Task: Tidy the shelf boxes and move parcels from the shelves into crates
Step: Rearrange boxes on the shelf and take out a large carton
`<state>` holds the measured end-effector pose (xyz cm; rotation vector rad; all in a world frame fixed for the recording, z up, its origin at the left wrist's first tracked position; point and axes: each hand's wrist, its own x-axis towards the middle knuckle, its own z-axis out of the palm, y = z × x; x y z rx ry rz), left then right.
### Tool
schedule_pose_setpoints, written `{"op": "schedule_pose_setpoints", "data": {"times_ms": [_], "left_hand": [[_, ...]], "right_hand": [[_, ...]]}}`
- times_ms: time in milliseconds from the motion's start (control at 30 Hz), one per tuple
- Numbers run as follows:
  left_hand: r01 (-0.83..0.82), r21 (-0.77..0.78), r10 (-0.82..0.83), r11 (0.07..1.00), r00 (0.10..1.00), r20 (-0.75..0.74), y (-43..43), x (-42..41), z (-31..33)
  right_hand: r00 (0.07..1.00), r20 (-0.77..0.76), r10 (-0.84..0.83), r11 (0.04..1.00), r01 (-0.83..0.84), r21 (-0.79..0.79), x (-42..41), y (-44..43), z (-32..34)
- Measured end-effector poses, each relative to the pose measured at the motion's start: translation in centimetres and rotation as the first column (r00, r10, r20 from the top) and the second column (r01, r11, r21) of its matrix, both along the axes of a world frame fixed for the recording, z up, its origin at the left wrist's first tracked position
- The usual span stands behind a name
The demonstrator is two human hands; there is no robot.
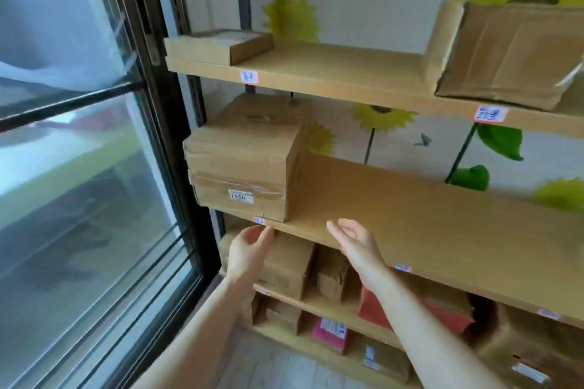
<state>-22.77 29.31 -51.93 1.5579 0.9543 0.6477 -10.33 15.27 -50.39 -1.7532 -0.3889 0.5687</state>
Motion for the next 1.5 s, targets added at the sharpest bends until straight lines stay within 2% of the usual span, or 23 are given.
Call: {"op": "schedule_pose_setpoints", "data": {"times_ms": [100,200,400,600,833,1000,1133,1200,1267,1400,1467,1500], "left_hand": [[-0.081,0.01,0.081,0.997,0.997,0.013,5.4,1.1,1.1],[-0.179,0.071,0.18,0.981,0.984,0.004,10.1,1.7,2.2],[-0.268,0.061,0.265,0.962,0.963,0.051,18.3,1.8,2.9],[-0.087,-0.009,0.087,0.996,0.984,0.156,22.6,3.2,4.0],[0.024,0.098,-0.039,0.995,0.988,0.15,23.5,0.7,4.9],[0.062,0.246,-0.122,0.967,0.964,0.236,22.1,-0.9,7.0],[-0.001,0.456,-0.155,0.89,0.939,0.306,20.0,-1.2,9.3],[-0.016,0.589,-0.214,0.808,0.923,0.319,18.0,-1.5,10.5],[0.054,0.682,-0.321,0.729,0.907,0.272,16.2,-1.7,11.0],[0.191,0.806,-0.491,0.56,0.86,0.138,14.3,-2.1,11.1],[0.188,0.804,-0.435,0.564,0.895,0.096,14.4,-2.3,10.8],[0.166,0.783,-0.344,0.6,0.937,0.066,14.7,-2.3,10.5]], "right_hand": [[1.0,0.012,0.018,0.999,-0.019,0.042,2.9,6.2,1.9],[0.998,0.042,-0.045,0.995,0.041,0.094,5.3,12.0,4.1],[0.99,-0.07,-0.121,0.981,0.13,0.146,6.7,19.4,4.4],[0.952,-0.185,-0.243,0.947,0.274,0.168,6.5,20.6,3.6],[0.878,-0.292,-0.38,0.865,0.449,0.225,3.2,20.2,3.5],[0.854,-0.41,-0.322,0.86,0.445,0.252,1.5,16.8,3.7],[0.795,-0.573,-0.2,0.78,0.483,0.397,0.2,13.4,2.1],[0.748,-0.636,-0.188,0.756,0.524,0.393,-0.9,12.0,0.4],[0.713,-0.675,-0.19,0.765,0.539,0.353,-1.8,10.9,-1.5],[0.734,-0.616,-0.286,0.844,0.497,0.201,-2.0,9.1,-2.7],[0.757,-0.54,-0.368,0.853,0.505,0.128,-1.8,8.7,-2.2],[0.784,-0.481,-0.393,0.863,0.495,0.101,-1.8,8.7,-1.8]]}}
